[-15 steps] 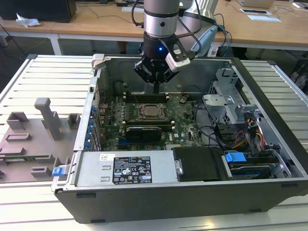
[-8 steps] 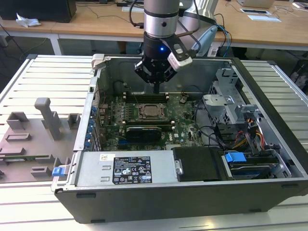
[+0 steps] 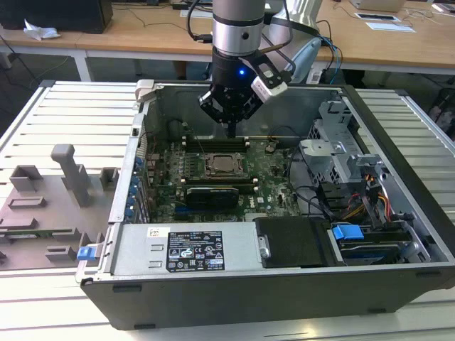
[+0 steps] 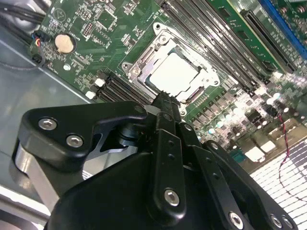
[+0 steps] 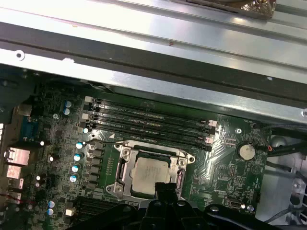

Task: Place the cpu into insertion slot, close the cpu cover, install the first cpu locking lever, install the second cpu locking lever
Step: 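Install the first cpu locking lever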

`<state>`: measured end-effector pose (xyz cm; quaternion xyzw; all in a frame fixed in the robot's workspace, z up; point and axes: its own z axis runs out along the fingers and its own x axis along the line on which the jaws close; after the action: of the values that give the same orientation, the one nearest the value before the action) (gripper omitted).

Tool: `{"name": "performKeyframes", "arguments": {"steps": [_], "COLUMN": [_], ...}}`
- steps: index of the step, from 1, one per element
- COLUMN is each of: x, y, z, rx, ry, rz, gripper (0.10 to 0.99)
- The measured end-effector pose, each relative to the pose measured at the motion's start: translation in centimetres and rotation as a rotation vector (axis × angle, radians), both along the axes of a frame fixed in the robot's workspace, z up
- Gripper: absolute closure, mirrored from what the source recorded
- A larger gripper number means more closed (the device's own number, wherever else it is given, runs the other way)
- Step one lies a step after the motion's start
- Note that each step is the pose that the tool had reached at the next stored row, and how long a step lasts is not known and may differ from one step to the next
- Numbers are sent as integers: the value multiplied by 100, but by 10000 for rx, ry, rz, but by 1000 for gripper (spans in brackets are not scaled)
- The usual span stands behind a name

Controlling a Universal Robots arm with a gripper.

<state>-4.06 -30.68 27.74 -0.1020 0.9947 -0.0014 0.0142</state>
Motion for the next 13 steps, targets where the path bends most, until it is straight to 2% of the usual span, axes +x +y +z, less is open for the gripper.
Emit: {"name": "performKeyframes", "arguments": {"steps": [3, 13], "x": [0, -4], "y": [0, 0], "z": [0, 0], "rx": [0, 0], "ry": [0, 0], "rz": [338, 343], "gripper": [980, 980]}}
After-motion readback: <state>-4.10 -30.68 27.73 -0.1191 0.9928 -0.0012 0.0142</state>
